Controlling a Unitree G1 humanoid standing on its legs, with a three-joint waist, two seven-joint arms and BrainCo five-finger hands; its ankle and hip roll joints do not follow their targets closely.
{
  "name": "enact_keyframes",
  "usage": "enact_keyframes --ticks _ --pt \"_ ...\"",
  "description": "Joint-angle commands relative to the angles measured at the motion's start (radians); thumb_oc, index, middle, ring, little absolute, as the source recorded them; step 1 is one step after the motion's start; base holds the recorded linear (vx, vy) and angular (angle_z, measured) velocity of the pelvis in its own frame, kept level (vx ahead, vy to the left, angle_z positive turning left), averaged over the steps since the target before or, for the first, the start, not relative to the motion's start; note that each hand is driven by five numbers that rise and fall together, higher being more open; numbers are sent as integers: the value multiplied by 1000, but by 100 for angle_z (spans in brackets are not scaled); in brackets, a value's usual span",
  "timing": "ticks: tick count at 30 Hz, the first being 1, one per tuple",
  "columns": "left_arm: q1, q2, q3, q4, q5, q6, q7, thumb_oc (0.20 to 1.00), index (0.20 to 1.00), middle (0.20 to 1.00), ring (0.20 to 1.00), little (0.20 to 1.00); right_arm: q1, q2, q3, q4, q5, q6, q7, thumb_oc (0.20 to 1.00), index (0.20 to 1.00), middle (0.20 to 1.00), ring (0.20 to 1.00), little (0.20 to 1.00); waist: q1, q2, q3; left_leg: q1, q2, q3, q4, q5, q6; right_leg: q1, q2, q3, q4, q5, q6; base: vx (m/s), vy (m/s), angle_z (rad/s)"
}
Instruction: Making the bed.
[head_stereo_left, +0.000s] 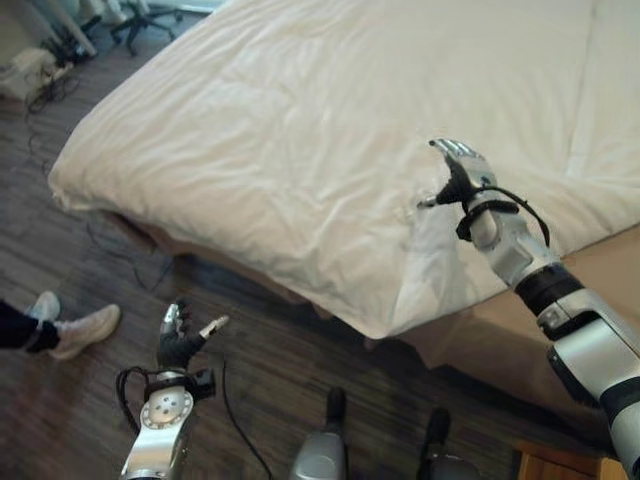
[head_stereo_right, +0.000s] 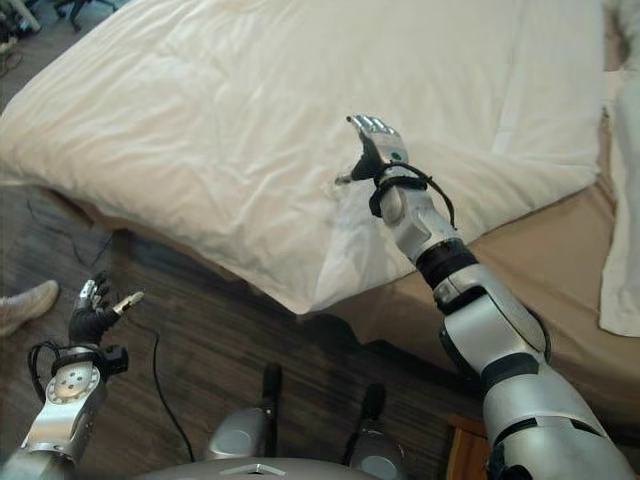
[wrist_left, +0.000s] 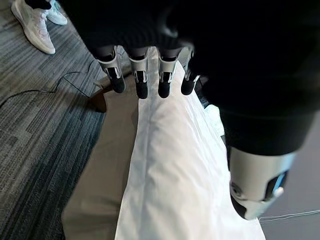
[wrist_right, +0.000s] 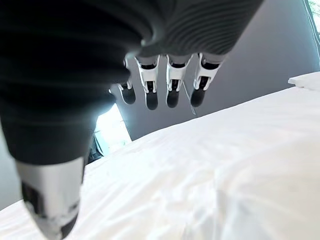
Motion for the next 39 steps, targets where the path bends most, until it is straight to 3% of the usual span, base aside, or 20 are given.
enact_keyframes --ticks 1,9,11,14,15,16,17,18,19,24,28,32,33,39 --pt "-116 106 1 -20 -31 -96 39 1000 1000 1000 1000 1000 -186 -45 66 41 53 -5 -60 1000 1000 1000 1000 1000 12 -60 81 -16 2 60 2 -32 -35 -10 -3 65 28 -160 -22 -52 15 3" --pt "-159 135 -6 -18 -48 -112 43 1000 1000 1000 1000 1000 -305 -173 159 151 23 16 -86 1000 1000 1000 1000 1000 23 -28 145 -134 8 65 2 5 -54 -129 -3 79 41 -133 -13 -86 0 3" --pt "-230 151 -50 42 -7 -99 71 1000 1000 1000 1000 1000 -316 -160 187 146 18 17 -89 1000 1000 1000 1000 1000 11 -27 159 -153 11 71 2 10 -58 -156 -4 88 48 -126 -8 -82 -2 -1" --pt "-397 177 -58 129 -53 -100 73 1000 1000 1000 1000 1000 -352 -180 265 246 -39 56 -82 1000 1000 1000 1000 1000 0 -15 166 -195 6 70 2 19 -66 -200 -5 105 52 -114 -4 -58 -10 -3" --pt "-434 178 -74 154 -62 -99 78 1000 1000 1000 1000 1000 -347 -176 273 260 -46 59 -82 896 896 896 896 896 -8 -16 167 -200 6 70 2 20 -66 -207 -5 106 53 -113 -3 -40 -12 0" --pt "-469 179 -90 183 -67 -95 82 1000 1000 1000 1000 1000 -327 -167 277 278 -51 62 -82 661 661 661 661 661 -17 -17 168 -199 4 71 2 20 -66 -209 -4 111 52 -111 -2 0 0 0" --pt "-506 182 -111 213 -72 -92 84 1000 1000 1000 1000 1000 -319 -161 280 294 -53 66 -79 576 576 576 576 576 -25 -18 170 -196 5 73 2 20 -66 -209 -5 113 51 -109 -1 0 0 0" --pt "-534 181 -128 237 -73 -88 85 1000 1000 1000 1000 1000 -310 -151 284 304 -55 68 -78 322 322 322 322 322 -34 -20 169 -193 4 76 2 19 -66 -207 -4 117 49 -108 0 0 0 0" --pt "-563 177 -151 264 -73 -86 88 1000 1000 1000 1000 1000 -298 -140 277 315 -48 70 -82 200 200 200 200 200 -42 -23 171 -184 1 79 2 16 -64 -201 -4 122 46 -105 2 0 0 0" --pt "-610 150 -212 314 -39 -65 89 1000 1000 1000 1000 1000 -232 -95 250 274 -50 66 -84 200 200 200 200 200 -78 -36 160 -125 -6 97 2 -8 -51 -158 -5 140 38 -105 4 -3 50 -8" --pt "-574 113 -216 293 10 -38 78 1000 1000 1000 1000 1000 -129 -96 181 123 -73 60 -82 200 200 200 200 200 -113 -49 119 -55 -11 118 2 -43 -39 -98 -16 148 28 -110 7 71 61 -6" --pt "-509 85 -197 253 34 -19 63 1000 1000 1000 1000 1000 4 -115 82 -31 -79 58 -77 200 200 200 200 200 -140 -61 84 3 -15 135 2 -69 -29 -51 -23 157 23 -116 9 89 65 -19" --pt "-394 44 -153 182 76 7 36 1000 1000 1000 1000 1000 185 -134 -42 -194 -90 48 -68 200 200 200 200 200 -166 -69 51 50 -17 152 2 -93 -18 -14 -27 166 21 -122 10 107 57 -24" --pt "-274 5 -125 102 133 38 -2 1000 1000 1000 1000 1000 441 -155 -197 -330 -104 36 -41 200 200 200 200 200 -207 -84 -8 126 -10 194 2 -124 -9 33 -25 196 17 -129 18 82 35 -30"
